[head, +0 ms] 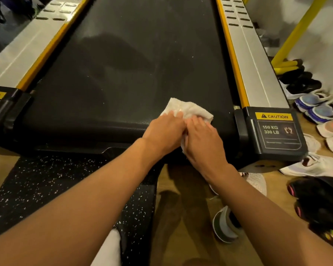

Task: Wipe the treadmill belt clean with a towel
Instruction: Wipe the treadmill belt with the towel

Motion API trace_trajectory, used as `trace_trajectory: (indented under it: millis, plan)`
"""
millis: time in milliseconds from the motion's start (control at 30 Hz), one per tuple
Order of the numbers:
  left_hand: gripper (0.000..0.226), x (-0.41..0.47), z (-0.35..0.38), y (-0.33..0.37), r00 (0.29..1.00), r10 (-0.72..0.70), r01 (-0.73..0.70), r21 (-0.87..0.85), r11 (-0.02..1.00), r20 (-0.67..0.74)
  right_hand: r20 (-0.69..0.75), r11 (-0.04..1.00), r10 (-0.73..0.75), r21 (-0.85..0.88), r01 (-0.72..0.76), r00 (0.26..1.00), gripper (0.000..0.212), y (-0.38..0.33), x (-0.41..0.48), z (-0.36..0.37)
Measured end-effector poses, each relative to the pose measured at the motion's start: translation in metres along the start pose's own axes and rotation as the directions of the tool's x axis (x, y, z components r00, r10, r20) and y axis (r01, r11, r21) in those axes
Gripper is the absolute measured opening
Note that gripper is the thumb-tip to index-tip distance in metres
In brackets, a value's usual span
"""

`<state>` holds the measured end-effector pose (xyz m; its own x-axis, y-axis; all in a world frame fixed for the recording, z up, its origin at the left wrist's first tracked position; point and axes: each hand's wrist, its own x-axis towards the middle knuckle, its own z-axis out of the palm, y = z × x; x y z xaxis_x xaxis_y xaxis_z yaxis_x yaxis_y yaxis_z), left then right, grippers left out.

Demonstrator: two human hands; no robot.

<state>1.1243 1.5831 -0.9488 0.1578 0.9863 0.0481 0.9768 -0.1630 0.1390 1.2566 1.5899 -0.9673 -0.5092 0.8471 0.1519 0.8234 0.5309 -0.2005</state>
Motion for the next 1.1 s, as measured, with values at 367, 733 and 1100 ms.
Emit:
trace_trajectory:
  millis: [367, 733, 1100]
  plan:
    - [0.036, -0.007, 0.0, 0.021, 0.989, 0.141, -0.144, 0.091, 0.985, 0.032, -0.116, 0.981, 0.089, 0.185, -0.067, 0.989, 0.049, 0.015, -0.024, 0.003]
    - [0.036, -0.01, 0.03, 0.034, 0.913, 0.35, -0.316, 0.181, 0.931, -0.21, -0.244, 0.976, 0.125, 0.206, -0.075, 0.962, 0.034, 0.041, -0.035, 0.013]
    - [0.029, -0.072, 0.025, -0.069, 0.935, 0.091, -0.096, 0.002, 0.995, -0.343, -0.142, 0.944, -0.068, 0.31, 0.109, 0.988, 0.033, -0.07, 0.005, 0.037]
